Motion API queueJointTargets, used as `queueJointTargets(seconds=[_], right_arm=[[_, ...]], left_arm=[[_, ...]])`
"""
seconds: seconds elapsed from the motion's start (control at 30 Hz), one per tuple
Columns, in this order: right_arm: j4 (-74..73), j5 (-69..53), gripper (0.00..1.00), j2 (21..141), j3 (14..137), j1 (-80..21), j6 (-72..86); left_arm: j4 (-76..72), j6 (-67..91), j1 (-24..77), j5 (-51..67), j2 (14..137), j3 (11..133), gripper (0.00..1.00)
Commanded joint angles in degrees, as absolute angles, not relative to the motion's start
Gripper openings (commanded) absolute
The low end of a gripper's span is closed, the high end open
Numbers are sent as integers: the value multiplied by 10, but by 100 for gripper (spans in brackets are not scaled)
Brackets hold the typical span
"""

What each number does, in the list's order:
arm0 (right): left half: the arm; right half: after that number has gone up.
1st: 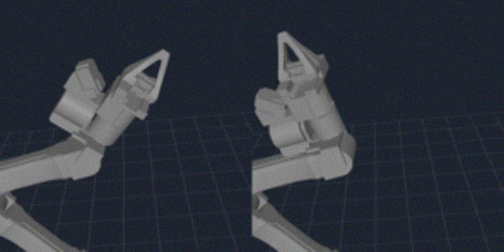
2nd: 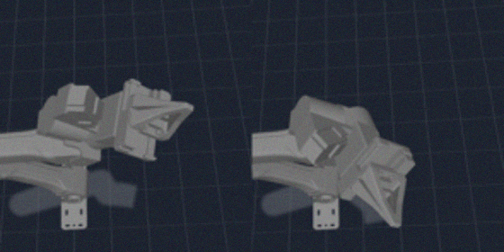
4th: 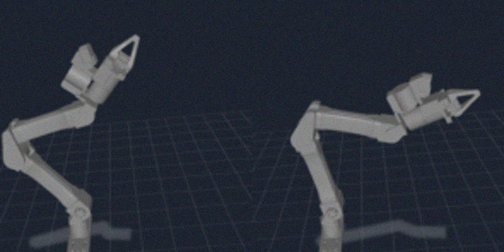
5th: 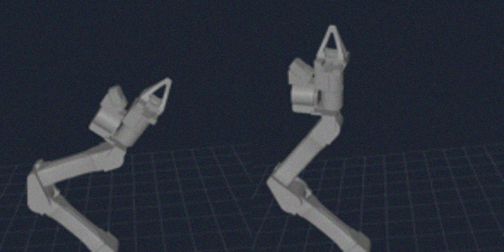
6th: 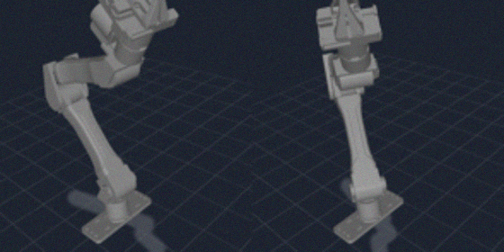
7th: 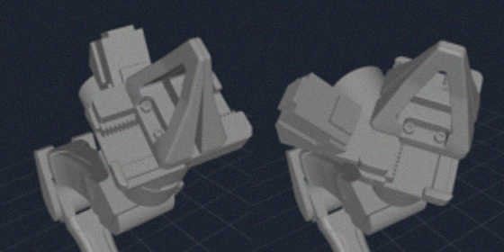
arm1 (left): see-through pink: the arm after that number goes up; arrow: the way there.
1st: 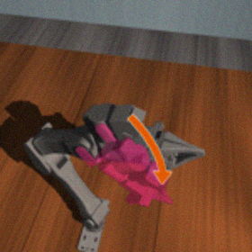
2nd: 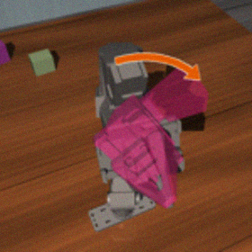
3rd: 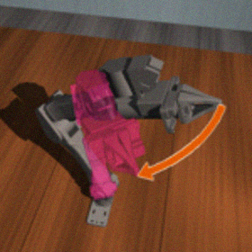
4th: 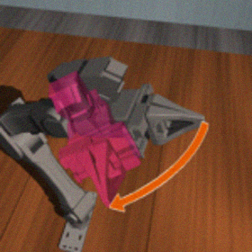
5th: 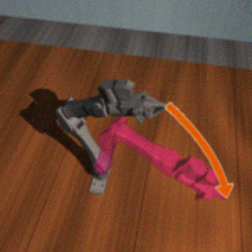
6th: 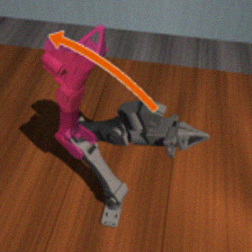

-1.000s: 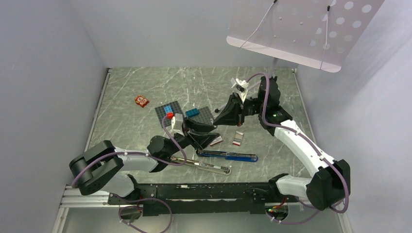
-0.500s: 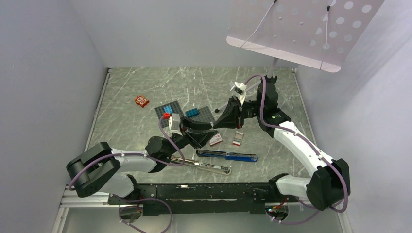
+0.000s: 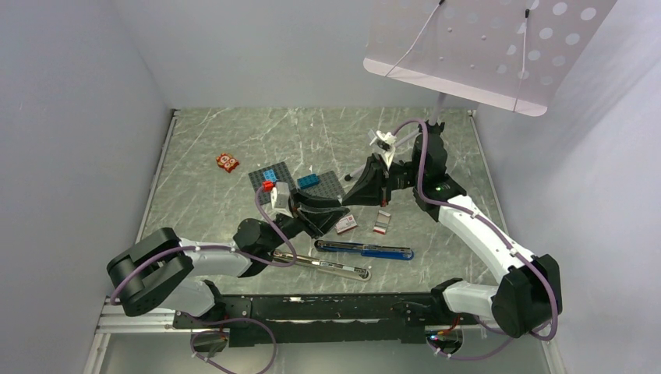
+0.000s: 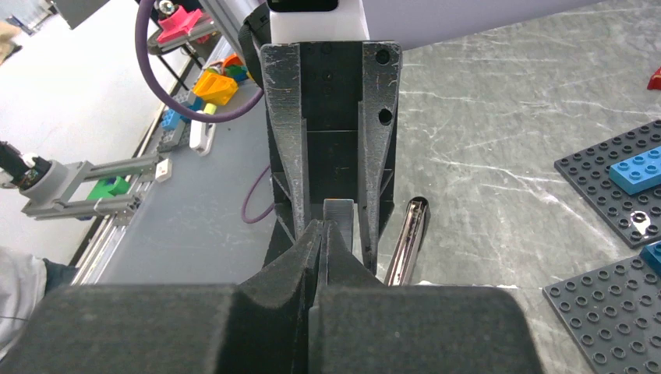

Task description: Load the staples into the stapler

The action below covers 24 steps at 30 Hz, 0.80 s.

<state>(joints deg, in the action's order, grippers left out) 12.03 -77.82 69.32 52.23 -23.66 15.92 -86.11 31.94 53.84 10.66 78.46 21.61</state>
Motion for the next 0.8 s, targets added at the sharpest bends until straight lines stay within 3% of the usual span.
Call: queueJointTargets(seconds=[0.0,0.2,0.33,0.57,0.77], right_arm=[[162,-780,0,680,516,-237,174],[165,-780,0,680,513,-238,176],[165,-779,0,680,513,-238,176],[150,-777,1,678,514,-238,165],[72,-779,25,673,541,-237,100]], left_arm=[[-943,313,541,108,786,222,35],[-940,310,541,111,785,224,27],[-947,310,541,113,789,223,16],[-939,307,541,112,783,220,11],[-914,304,541,115,771,217,10]])
